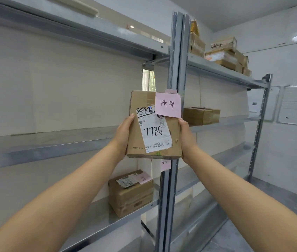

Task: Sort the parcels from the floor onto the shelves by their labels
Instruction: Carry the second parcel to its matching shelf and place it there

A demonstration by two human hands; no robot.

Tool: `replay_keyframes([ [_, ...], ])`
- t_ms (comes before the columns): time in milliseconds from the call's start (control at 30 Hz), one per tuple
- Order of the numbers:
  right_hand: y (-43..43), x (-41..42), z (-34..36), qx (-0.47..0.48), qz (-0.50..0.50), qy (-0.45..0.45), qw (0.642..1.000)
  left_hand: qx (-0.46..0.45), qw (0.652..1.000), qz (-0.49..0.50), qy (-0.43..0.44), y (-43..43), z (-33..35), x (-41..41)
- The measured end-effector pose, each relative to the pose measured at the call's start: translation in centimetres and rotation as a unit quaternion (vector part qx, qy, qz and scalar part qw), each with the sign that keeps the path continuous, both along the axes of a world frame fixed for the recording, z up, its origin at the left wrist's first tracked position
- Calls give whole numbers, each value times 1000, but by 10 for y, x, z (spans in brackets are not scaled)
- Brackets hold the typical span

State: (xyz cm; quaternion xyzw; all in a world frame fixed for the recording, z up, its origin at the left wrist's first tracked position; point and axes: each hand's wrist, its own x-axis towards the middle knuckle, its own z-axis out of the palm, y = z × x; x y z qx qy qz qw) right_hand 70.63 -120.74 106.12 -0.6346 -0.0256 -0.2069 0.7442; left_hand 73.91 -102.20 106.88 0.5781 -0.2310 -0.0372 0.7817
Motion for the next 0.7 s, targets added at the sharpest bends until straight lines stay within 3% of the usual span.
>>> replay_keyframes([
  [367, -24, 61, 12, 6, 102, 46, 994, -50, 991, 111, 50, -25, 5, 34],
  [700, -2, 123, 29, -8, 126, 23, 992, -40, 989, 143, 14, 1, 23, 94],
])
